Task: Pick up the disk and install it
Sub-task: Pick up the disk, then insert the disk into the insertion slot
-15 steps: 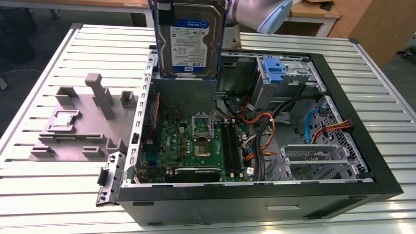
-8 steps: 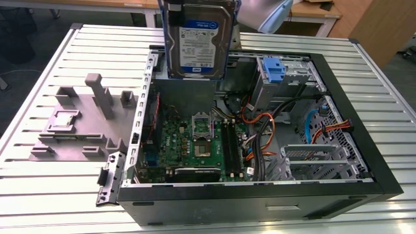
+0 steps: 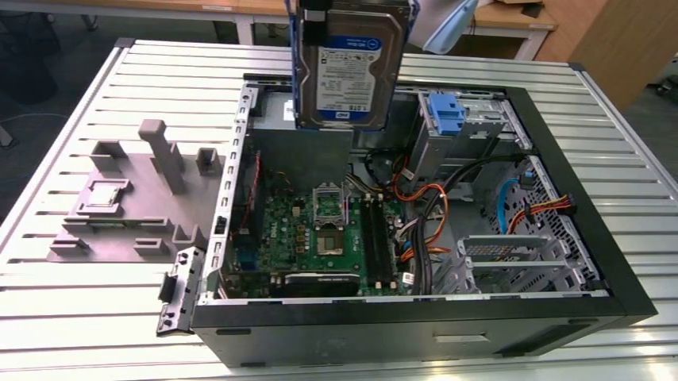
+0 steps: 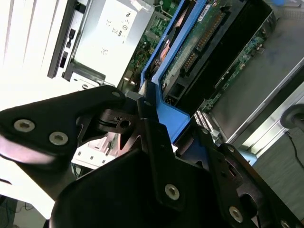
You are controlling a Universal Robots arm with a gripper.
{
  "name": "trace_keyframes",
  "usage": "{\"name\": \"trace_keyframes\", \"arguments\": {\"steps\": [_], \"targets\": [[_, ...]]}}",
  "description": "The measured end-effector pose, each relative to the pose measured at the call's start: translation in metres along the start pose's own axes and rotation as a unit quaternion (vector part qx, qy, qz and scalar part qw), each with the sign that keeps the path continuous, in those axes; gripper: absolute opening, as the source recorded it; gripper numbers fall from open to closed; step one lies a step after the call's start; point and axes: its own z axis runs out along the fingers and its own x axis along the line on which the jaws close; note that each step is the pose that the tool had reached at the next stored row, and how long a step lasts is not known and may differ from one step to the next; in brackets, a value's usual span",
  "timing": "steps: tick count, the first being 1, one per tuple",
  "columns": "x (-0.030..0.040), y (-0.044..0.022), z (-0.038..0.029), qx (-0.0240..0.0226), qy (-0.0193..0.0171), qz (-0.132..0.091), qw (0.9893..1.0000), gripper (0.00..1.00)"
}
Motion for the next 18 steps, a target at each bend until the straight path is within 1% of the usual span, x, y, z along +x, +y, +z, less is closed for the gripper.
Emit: {"name": "trace_keyframes", "arguments": {"steps": [4, 6, 13, 18], "targets": [[-0.0002, -0.0089, 0.0004, 0.0000, 0.0001, 0.000, 1.0000, 0.37], [-0.0002, -0.0113, 0.0005, 0.0000, 0.0002, 0.000, 1.0000, 0.37], [0.0000, -0.0119, 0.0006, 0.0000, 0.0002, 0.000, 1.0000, 0.37], [0.0036, -0.0120, 0.0006, 0.0000, 0.0003, 0.000, 1.0000, 0.37]]}}
